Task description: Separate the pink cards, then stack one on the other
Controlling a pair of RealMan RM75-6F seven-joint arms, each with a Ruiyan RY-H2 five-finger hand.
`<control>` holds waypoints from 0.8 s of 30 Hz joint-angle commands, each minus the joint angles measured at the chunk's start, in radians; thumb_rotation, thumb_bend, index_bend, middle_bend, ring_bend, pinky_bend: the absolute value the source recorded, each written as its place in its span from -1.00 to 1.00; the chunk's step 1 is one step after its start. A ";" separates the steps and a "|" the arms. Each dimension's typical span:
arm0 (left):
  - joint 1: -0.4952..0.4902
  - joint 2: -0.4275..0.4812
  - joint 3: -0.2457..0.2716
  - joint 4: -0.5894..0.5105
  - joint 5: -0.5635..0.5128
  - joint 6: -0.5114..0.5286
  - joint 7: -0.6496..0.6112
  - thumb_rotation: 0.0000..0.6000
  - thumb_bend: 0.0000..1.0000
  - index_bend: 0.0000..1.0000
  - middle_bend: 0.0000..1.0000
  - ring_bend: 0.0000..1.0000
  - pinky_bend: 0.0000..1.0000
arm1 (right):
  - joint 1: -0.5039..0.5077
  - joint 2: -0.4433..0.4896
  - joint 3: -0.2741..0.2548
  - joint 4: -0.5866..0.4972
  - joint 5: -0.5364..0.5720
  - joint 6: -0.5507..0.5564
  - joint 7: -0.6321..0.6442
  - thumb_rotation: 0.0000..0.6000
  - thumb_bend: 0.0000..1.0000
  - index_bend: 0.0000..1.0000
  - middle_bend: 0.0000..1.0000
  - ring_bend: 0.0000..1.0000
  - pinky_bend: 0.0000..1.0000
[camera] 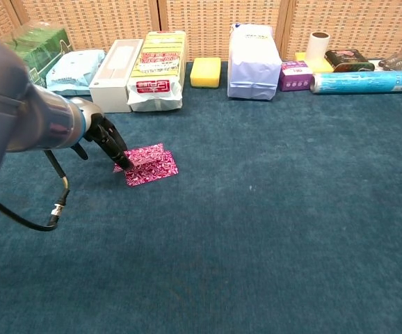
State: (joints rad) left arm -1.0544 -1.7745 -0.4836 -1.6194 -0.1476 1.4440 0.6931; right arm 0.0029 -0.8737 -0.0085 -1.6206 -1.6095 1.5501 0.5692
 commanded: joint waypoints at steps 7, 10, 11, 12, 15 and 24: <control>-0.008 -0.069 -0.060 0.056 -0.002 0.032 0.054 1.00 -0.39 -0.27 -1.00 -1.00 -0.65 | 0.000 0.001 0.001 0.005 0.002 0.001 0.012 1.00 -1.00 -0.80 -1.00 -1.00 -1.00; -0.005 -0.081 -0.071 0.070 -0.006 0.040 0.069 1.00 -0.39 -0.27 -1.00 -1.00 -0.65 | 0.000 0.001 0.001 0.007 0.002 0.001 0.015 1.00 -1.00 -0.79 -1.00 -1.00 -1.00; -0.003 -0.086 -0.073 0.077 -0.004 0.043 0.077 1.00 -0.39 -0.27 -1.00 -1.00 -0.65 | -0.001 0.002 0.000 0.007 0.001 0.002 0.017 1.00 -1.00 -0.79 -1.00 -1.00 -1.00; -0.001 -0.089 -0.076 0.082 -0.002 0.046 0.081 1.00 -0.39 -0.27 -1.00 -1.00 -0.64 | -0.001 0.002 0.000 0.008 0.001 0.003 0.018 1.00 -1.00 -0.80 -1.00 -1.00 -1.00; 0.008 -0.099 -0.088 0.093 0.004 0.045 0.091 1.00 -0.39 -0.27 -1.00 -1.00 -0.65 | -0.002 0.002 0.000 0.009 -0.001 0.007 0.021 1.00 -1.00 -0.80 -1.00 -1.00 -1.00; 0.021 -0.123 -0.116 0.113 0.028 0.048 0.104 1.00 -0.41 -0.27 -1.00 -1.00 -0.64 | -0.002 0.002 0.000 0.008 -0.002 0.006 0.017 1.00 -1.00 -0.79 -1.00 -1.00 -1.00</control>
State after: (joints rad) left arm -1.0350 -1.8947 -0.5969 -1.5098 -0.1228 1.4904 0.7983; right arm 0.0010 -0.8718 -0.0085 -1.6129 -1.6113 1.5563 0.5862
